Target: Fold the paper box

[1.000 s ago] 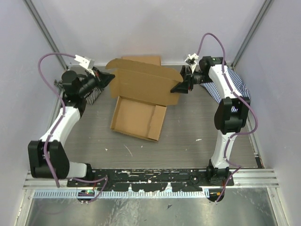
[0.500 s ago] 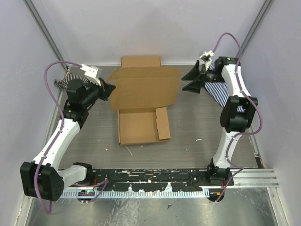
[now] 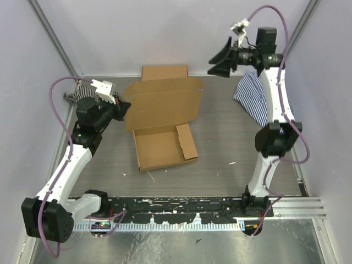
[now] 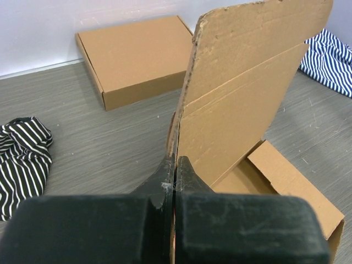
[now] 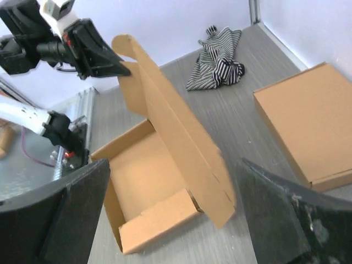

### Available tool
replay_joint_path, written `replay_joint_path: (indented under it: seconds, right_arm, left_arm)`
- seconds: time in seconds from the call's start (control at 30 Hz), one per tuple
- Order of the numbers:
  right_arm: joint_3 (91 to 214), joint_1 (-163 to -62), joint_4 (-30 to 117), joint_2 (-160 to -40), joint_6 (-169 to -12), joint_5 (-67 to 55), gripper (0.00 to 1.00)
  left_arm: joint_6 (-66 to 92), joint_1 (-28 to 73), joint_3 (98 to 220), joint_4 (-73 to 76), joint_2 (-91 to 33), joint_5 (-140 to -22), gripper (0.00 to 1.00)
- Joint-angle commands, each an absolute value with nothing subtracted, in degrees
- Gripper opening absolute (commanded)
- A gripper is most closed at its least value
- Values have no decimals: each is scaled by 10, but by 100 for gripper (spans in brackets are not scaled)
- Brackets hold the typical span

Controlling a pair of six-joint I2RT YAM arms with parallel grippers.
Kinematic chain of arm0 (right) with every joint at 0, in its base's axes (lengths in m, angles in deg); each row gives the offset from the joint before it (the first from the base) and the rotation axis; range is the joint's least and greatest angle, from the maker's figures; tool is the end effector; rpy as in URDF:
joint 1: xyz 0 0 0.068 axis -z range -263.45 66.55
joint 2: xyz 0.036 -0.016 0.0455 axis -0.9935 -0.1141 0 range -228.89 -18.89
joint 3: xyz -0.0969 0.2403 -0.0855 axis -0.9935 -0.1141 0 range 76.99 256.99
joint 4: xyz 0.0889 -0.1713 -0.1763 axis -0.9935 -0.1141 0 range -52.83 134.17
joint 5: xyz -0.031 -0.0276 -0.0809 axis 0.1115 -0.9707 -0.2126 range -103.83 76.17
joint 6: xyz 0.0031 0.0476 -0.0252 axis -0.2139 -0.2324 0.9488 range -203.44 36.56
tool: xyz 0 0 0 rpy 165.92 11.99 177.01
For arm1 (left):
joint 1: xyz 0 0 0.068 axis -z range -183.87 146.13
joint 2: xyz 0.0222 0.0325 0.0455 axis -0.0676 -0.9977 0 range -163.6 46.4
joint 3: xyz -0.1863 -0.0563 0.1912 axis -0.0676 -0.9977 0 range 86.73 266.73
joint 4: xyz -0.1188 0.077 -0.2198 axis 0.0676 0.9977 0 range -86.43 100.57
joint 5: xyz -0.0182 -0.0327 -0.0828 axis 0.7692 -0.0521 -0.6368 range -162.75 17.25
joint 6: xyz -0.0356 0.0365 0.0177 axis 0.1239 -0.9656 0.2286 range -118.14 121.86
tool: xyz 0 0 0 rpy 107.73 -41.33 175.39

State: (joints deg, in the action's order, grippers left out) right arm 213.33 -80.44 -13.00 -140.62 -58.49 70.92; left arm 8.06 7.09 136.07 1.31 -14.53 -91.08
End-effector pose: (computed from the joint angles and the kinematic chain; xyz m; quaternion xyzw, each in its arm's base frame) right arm 0.4389 0.0124 0.4056 -0.3949 0.6124 0.5270 0.4374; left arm 0.2434 -0.0585 0.3362 0.1343 0.7476 -0.2154 0.6137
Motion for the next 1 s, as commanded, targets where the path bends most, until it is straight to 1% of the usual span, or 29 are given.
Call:
replay_joint_path:
  seconds: [0.0, 0.03, 0.1, 0.13, 0.17, 0.2, 0.23, 0.3, 0.33, 0.37, 0.43, 0.47, 0.5, 0.57, 0.6, 0.67, 0.7, 0.73, 0.87, 0.9, 0.97]
  right_arm:
    - [1948, -846, 681, -1170, -1255, 542, 100]
    - [1987, -837, 657, -1171, -1266, 487, 100]
    - [2112, -830, 487, -1199, -1245, 352, 100]
    - [2138, -825, 428, -1205, -1250, 284, 100]
    - [2131, -824, 379, -1199, -1247, 222, 100]
    - [2109, -829, 337, -1180, -1209, 145, 100]
    - [2070, -854, 285, -1155, -1127, 47, 100]
    - [1965, -907, 227, -1092, -1023, -169, 100]
    - [1893, -923, 225, -1040, -1000, -233, 100]
    - [1820, -930, 243, -994, -990, -253, 100]
    - [1656, -931, 315, -901, -1019, -215, 100]
    - [1578, -931, 390, -856, -1078, -178, 100]
    - [1513, -929, 420, -820, -1138, -118, 100]
    - [1424, -930, 460, -756, -1162, -8, 100]
    - [1387, -929, 477, -728, -1162, 35, 97]
    - [1341, -930, 483, -696, -1123, 88, 85]
    - [1338, -930, 447, -696, -1122, 83, 76]
    - [1371, -930, 380, -710, -1111, 59, 70]
    - [1490, -931, 86, -851, -1035, -2, 65]
    - [1496, -934, 44, -885, -1024, 6, 65]
    - [1466, -952, 20, -928, -1018, 19, 69]
  left_arm:
    - [81, 73, 1365, -1, -136, -907, 0]
    - [80, 74, 1365, 1, -136, -905, 0]
    - [83, 75, 1363, 1, -134, -902, 0]
    - [86, 76, 1360, 0, -132, -901, 0]
    - [88, 77, 1356, -5, -131, -899, 0]
    - [91, 79, 1352, -10, -130, -898, 0]
    - [91, 80, 1349, -14, -130, -898, 0]
    - [94, 84, 1343, -29, -134, -901, 0]
    - [94, 84, 1332, -59, -137, -912, 0]
    - [97, 84, 1321, -91, -140, -924, 0]
    - [110, 86, 1298, -165, -149, -958, 0]
    - [118, 87, 1290, -197, -156, -968, 0]
    - [123, 88, 1285, -221, -164, -981, 0]
    - [134, 89, 1282, -256, -180, -1005, 0]
    - [141, 89, 1281, -272, -188, -1016, 0]
    - [144, 89, 1285, -283, -199, -1027, 0]
    - [145, 90, 1288, -285, -206, -1032, 0]
    - [143, 90, 1290, -288, -212, -1038, 0]
    - [140, 93, 1286, -311, -224, -1056, 0]
    - [140, 95, 1283, -317, -225, -1057, 0]
    - [140, 98, 1278, -328, -226, -1057, 0]
